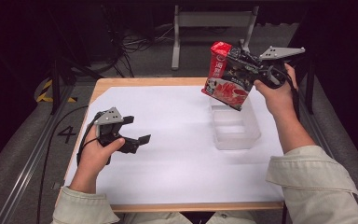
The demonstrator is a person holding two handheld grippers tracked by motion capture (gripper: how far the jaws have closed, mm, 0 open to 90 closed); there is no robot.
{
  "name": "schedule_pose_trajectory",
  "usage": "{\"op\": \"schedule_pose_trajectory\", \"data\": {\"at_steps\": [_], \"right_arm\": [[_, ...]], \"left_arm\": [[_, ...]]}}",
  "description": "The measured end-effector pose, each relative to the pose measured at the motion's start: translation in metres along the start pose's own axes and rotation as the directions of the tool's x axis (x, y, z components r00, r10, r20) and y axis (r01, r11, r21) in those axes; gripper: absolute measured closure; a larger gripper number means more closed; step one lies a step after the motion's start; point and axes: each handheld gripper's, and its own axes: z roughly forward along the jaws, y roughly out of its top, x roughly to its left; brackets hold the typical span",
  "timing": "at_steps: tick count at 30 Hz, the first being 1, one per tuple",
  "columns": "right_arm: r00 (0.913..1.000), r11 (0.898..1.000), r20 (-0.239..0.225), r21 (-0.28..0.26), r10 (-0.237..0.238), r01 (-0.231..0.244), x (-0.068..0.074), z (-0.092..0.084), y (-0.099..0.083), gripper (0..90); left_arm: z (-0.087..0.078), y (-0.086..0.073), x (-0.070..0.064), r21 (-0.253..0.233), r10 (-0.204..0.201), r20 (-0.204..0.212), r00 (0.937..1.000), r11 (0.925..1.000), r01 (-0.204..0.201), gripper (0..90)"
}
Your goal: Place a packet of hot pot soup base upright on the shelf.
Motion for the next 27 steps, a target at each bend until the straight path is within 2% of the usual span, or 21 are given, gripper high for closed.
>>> {"op": "schedule_pose_trajectory", "data": {"at_steps": [6,15,24,27], "right_arm": [[0.9993,1.000,0.032,0.024,-0.018,0.017,-0.009,0.003,-0.001,85.0],[0.9984,0.999,0.046,0.036,-0.034,0.032,-0.022,0.009,-0.006,85.0],[0.9991,0.999,0.016,0.029,-0.039,0.039,-0.035,0.014,-0.014,84.9],[0.9993,0.999,0.005,0.032,-0.038,0.038,-0.038,0.017,-0.016,84.9]], "left_arm": [[0.001,0.000,-0.001,0.004,-0.004,0.006,1.0000,1.0000,0.004,5.8],[0.002,0.000,-0.001,0.006,-0.005,0.013,0.9999,1.0000,0.005,5.8],[-0.007,-0.008,-0.001,0.007,-0.022,0.000,0.9998,0.9997,0.022,5.7],[-0.012,-0.011,-0.001,0.004,-0.029,-0.016,0.9994,0.9996,0.029,5.8]]}}
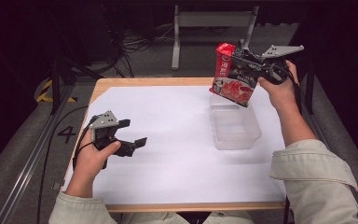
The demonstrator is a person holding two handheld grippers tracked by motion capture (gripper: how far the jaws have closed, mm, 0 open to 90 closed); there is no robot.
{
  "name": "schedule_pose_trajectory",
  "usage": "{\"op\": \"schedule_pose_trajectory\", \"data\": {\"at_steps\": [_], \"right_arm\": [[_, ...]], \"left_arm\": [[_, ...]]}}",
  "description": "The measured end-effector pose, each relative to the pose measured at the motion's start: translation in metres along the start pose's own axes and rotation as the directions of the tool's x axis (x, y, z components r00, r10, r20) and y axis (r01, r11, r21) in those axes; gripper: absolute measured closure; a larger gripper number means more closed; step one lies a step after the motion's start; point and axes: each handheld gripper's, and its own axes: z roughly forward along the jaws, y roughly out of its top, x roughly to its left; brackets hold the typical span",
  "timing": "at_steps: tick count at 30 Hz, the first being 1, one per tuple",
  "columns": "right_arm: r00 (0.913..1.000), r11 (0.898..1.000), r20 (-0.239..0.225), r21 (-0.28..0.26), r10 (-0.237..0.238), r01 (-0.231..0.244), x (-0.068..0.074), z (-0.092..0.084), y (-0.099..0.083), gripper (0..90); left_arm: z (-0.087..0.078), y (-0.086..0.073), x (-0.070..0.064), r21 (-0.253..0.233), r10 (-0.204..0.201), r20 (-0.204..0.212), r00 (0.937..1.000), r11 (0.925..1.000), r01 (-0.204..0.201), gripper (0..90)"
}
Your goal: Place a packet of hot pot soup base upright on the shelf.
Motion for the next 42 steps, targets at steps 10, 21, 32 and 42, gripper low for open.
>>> {"op": "schedule_pose_trajectory", "data": {"at_steps": [10,21,32,42], "right_arm": [[0.9987,0.999,-0.038,-0.002,-0.034,0.034,-0.011,0.008,-0.008,85.0],[0.9966,0.999,-0.072,0.016,-0.039,0.041,-0.019,0.017,-0.017,84.8],[0.9943,0.997,-0.094,0.049,-0.051,0.056,-0.020,0.031,-0.026,84.6],[0.9949,0.998,-0.099,0.052,-0.020,0.025,-0.023,0.037,-0.039,84.6]], "left_arm": [[-0.012,-0.010,-0.001,0.002,-0.036,-0.026,0.9990,0.9994,0.036,5.6],[-0.017,-0.019,-0.001,0.016,-0.043,-0.047,0.9980,0.9989,0.044,5.6],[-0.020,-0.022,0.001,0.019,-0.049,-0.052,0.9974,0.9986,0.050,5.6],[-0.017,-0.023,0.001,0.020,-0.057,-0.050,0.9971,0.9981,0.058,5.6]]}}
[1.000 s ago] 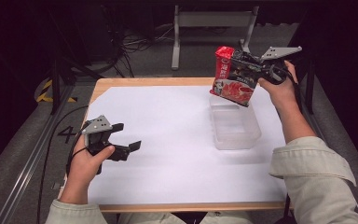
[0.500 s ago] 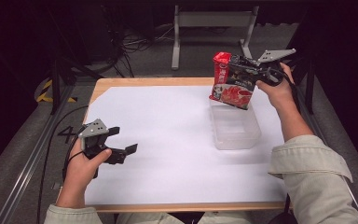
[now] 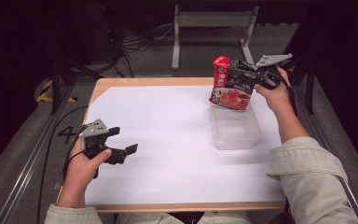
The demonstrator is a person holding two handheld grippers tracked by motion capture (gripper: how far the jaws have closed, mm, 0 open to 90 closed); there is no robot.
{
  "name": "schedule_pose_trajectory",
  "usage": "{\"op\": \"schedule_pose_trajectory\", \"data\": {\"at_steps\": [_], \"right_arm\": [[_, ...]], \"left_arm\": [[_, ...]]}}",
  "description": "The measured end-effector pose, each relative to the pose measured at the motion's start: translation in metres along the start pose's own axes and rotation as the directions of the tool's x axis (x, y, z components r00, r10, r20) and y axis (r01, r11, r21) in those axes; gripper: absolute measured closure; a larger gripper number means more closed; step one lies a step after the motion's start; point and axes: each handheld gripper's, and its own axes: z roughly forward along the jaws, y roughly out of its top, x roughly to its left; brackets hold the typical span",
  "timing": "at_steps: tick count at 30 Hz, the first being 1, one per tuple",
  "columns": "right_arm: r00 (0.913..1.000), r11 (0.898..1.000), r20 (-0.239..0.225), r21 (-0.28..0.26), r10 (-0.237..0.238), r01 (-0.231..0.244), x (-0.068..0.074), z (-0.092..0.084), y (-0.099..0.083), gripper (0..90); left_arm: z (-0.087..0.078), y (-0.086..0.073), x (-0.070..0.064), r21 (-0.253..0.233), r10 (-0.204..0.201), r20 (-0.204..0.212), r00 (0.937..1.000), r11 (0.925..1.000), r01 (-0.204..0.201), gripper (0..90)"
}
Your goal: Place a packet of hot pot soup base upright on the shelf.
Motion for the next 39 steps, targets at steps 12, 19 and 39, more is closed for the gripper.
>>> {"op": "schedule_pose_trajectory", "data": {"at_steps": [12,19,39], "right_arm": [[0.9999,1.000,-0.005,0.019,0.013,-0.013,0.004,0.013,-0.017,84.5],[0.9997,1.000,-0.002,0.018,0.025,-0.025,0.006,0.018,-0.026,83.6],[0.9972,0.998,0.033,0.011,0.067,-0.067,0.009,0.014,-0.034,66.1]], "left_arm": [[0.003,0.000,0.001,0.004,0.002,0.005,1.0000,1.0000,-0.002,5.5],[0.006,0.001,0.001,0.015,-0.001,0.009,1.0000,0.9999,0.000,5.6],[0.006,-0.004,0.002,0.025,0.004,-0.007,1.0000,0.9997,-0.004,5.8]]}}
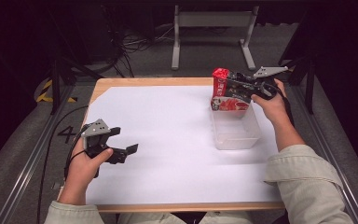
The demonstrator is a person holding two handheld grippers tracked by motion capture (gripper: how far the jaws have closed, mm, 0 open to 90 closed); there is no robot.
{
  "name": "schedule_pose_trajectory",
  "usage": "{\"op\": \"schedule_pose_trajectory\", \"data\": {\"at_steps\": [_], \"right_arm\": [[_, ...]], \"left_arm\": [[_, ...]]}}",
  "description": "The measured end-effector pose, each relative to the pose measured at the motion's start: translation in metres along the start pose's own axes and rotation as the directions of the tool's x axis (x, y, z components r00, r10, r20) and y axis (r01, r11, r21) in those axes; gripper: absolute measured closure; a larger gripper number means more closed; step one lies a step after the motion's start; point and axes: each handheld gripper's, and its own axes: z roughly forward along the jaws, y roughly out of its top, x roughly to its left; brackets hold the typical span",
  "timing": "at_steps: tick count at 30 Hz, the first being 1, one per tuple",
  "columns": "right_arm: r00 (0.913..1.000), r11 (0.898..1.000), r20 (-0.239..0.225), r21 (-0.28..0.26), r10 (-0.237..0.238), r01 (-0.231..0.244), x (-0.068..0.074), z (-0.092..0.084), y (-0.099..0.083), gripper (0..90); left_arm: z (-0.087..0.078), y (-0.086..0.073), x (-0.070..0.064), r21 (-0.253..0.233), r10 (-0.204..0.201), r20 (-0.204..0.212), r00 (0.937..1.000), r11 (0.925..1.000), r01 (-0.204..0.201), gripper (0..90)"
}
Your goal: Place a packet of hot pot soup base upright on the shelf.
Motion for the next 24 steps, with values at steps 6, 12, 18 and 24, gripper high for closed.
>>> {"op": "schedule_pose_trajectory", "data": {"at_steps": [6,12,18,24], "right_arm": [[0.9966,0.994,-0.005,-0.072,0.082,-0.082,0.000,-0.020,0.002,39.3],[0.9961,0.990,0.010,-0.108,0.088,-0.086,0.009,-0.046,0.000,28.8],[0.9963,0.985,0.041,-0.157,0.075,-0.067,0.031,-0.081,-0.009,24.9],[0.9975,0.975,-0.016,-0.209,0.068,-0.070,0.050,-0.103,-0.029,23.3]], "left_arm": [[0.000,-0.013,0.001,-0.005,-0.017,-0.010,0.9998,0.9998,0.017,6.1],[-0.002,-0.028,0.003,-0.033,-0.036,-0.025,0.9990,0.9988,0.035,6.1],[-0.005,-0.039,0.001,-0.061,-0.037,-0.025,0.9990,0.9975,0.035,6.3],[-0.006,-0.042,0.001,-0.074,-0.043,-0.006,0.9991,0.9964,0.042,7.2]]}}
